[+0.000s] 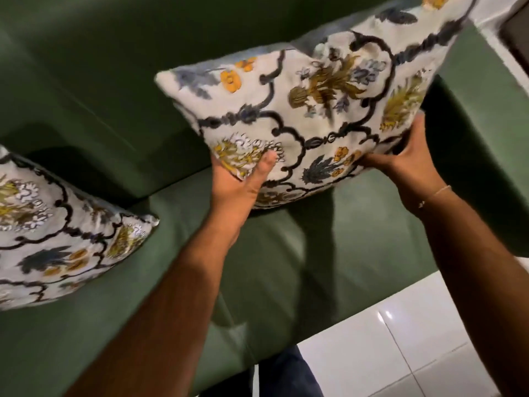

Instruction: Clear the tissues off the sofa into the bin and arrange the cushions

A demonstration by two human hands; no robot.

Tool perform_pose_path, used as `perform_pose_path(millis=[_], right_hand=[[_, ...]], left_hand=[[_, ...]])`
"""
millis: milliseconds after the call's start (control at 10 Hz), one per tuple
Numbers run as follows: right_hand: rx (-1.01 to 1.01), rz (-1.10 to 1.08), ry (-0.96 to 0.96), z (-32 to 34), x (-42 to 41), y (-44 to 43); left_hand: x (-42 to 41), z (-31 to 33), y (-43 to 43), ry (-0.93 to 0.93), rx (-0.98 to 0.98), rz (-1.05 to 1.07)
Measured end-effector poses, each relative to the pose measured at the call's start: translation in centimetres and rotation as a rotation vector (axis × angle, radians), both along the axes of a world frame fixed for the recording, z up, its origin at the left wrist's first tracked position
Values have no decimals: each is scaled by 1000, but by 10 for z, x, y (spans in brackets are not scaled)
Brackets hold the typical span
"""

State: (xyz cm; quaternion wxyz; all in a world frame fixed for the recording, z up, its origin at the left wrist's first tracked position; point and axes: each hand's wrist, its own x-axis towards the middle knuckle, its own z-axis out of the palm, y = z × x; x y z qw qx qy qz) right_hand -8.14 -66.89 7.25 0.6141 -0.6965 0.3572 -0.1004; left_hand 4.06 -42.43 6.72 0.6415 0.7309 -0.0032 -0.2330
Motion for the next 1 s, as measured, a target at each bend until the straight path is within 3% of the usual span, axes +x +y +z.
perform_pose_path(millis=[200,500,700,800,1000], right_hand=[[-28,96,-6,-17,72,39],[-66,6,3,-42,91,63],[-100,3,22,-49,93,77],[-132,-85,17,-51,92,91],[-303,-592,146,-42,73,146]], left_hand=[[10,-16,65,-77,119,157],[43,-26,86,-272,178,105],[54,-35,96,-143,169,57],[46,-32,94,-154,205,76],[-1,-13,123,-180,269,170]])
